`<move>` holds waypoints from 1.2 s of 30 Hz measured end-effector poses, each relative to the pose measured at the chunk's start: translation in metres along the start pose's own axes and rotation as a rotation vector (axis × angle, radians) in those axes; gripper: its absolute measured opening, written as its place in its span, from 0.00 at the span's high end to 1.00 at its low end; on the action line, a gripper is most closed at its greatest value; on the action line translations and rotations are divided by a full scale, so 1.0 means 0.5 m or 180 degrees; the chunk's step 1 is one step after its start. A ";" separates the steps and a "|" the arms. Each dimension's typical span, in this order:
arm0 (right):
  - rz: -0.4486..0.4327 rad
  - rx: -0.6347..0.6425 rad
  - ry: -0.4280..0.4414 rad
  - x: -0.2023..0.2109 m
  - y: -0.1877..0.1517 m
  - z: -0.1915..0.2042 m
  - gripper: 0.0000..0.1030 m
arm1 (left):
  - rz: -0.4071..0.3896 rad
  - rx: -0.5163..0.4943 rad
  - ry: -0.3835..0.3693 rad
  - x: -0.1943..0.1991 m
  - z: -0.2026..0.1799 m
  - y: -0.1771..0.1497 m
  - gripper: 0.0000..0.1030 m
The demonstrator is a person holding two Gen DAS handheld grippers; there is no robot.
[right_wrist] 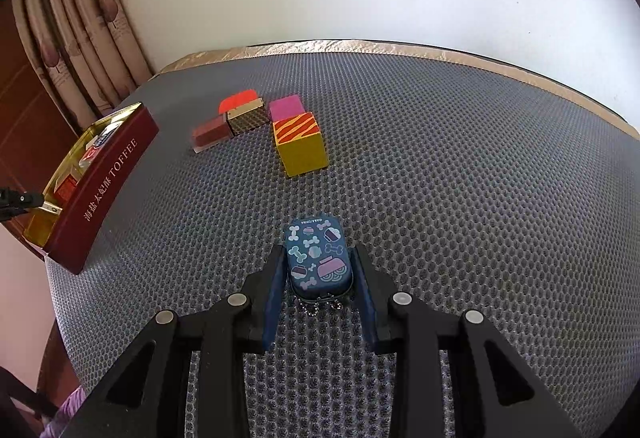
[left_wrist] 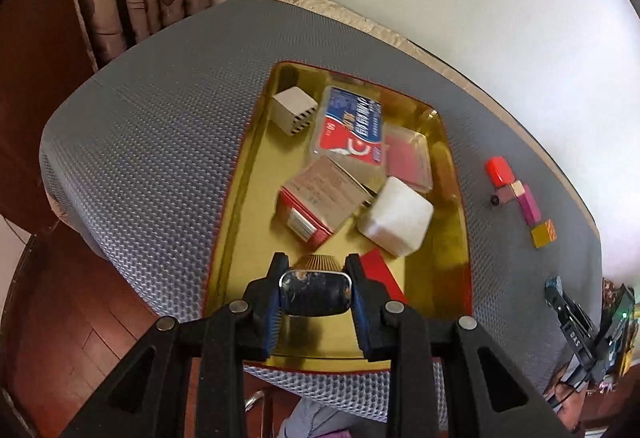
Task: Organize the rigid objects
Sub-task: 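Carry the lighter into the tin while the right gripper grasps the blue patterned tin, then carry the blue patterned tin into the tin and open the right gripper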
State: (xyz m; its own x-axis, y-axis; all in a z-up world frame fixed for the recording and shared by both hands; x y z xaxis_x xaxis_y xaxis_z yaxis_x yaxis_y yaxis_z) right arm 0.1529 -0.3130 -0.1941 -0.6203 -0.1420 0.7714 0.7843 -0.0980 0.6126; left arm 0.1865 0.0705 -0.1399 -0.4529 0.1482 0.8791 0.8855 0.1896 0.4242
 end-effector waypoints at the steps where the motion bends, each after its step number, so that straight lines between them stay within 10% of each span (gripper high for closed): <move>1: 0.0003 0.0003 0.0000 -0.001 0.000 0.000 0.70 | -0.0013 -0.0001 0.0001 0.004 0.002 0.002 0.71; 14: 0.0004 0.0004 -0.0004 -0.001 -0.001 0.001 0.70 | -0.0322 0.0034 -0.0116 0.080 -0.012 0.047 0.59; 36: -0.0049 0.0146 0.0190 0.053 0.027 0.102 0.70 | -0.0766 -0.0181 0.0349 0.145 0.020 -0.135 0.59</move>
State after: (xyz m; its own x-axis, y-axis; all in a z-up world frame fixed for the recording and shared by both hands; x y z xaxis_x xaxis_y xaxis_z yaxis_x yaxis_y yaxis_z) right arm 0.1467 -0.2679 -0.1567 -0.6295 -0.1993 0.7510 0.7724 -0.0555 0.6327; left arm 0.0929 0.0779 -0.1069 -0.6400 -0.0011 0.7684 0.7594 0.1514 0.6328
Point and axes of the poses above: each gripper's, at about its wrist camera, not at the fingertips, and x roughly against the way its jaws point, z to its left, y to its top, the point moved 9 cm from there along -x, roughly the way its jaws point, and after that the axes turned 2 degrees about x, right-handed, at the moved point
